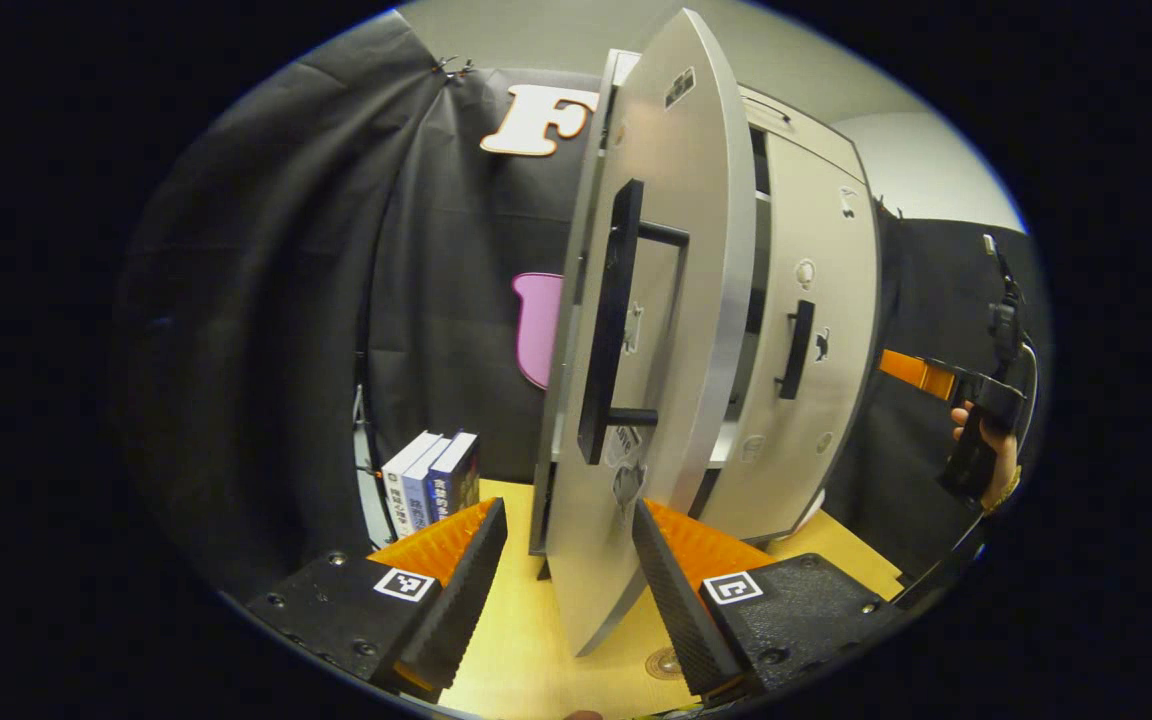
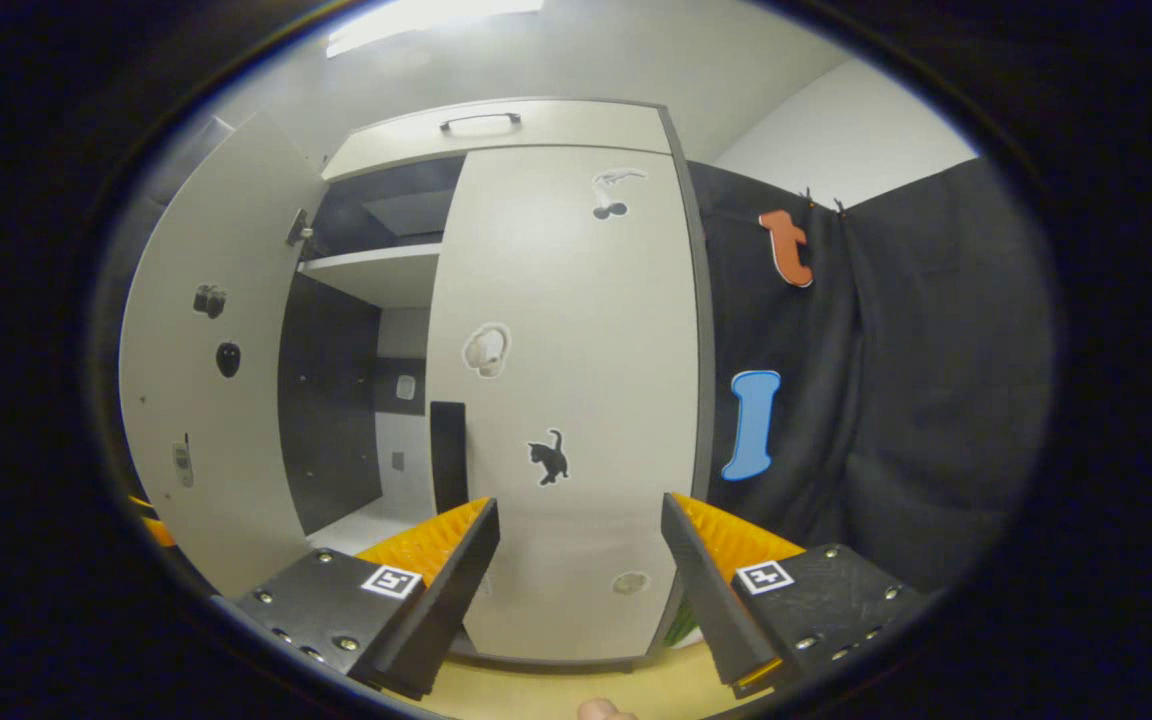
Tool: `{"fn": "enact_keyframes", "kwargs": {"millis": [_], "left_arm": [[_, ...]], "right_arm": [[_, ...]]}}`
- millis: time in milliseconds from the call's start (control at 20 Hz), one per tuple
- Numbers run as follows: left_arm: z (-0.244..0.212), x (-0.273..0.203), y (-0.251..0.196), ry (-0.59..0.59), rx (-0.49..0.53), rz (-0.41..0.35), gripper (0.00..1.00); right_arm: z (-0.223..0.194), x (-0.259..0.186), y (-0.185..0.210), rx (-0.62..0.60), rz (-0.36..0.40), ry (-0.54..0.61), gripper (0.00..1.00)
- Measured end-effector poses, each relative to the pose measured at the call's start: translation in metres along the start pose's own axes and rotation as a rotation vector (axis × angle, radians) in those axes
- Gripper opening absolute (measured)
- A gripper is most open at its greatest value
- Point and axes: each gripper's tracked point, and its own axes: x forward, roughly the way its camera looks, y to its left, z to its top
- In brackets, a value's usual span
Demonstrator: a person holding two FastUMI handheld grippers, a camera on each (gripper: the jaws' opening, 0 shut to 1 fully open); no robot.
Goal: Grasp the bottle in the cabinet with the left hand and place it on the coaster, then close the right door with the right hand and the left door with the left hand.
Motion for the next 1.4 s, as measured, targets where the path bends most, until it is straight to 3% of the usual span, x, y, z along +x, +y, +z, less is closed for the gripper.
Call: {"fn": "enact_keyframes", "kwargs": {"millis": [200, 600, 850, 950, 1100, 1400], "left_arm": [[-0.004, 0.019, -0.04, 0.006, 0.012, -0.089, 0.83], [0.011, 0.05, -0.095, -0.027, 0.013, -0.19, 0.83], [0.025, 0.078, -0.117, -0.048, 0.074, -0.2, 0.83], [0.03, 0.09, -0.124, -0.054, 0.068, -0.211, 0.77], [0.039, 0.106, -0.133, -0.073, 0.051, -0.226, 0.87], [0.041, 0.123, -0.138, -0.068, 0.072, -0.226, 0.87]], "right_arm": [[-0.001, -0.008, -0.022, 0.006, -0.03, 0.013, 0.99], [-0.003, -0.022, -0.075, 0.023, -0.108, 0.031, 0.99], [-0.014, -0.03, -0.1, 0.044, -0.149, 0.063, 0.99], [-0.016, -0.033, -0.111, 0.045, -0.167, 0.07, 0.99], [-0.019, -0.035, -0.123, 0.058, -0.189, 0.081, 0.99], [-0.027, -0.035, -0.134, 0.076, -0.204, 0.1, 0.97]]}}
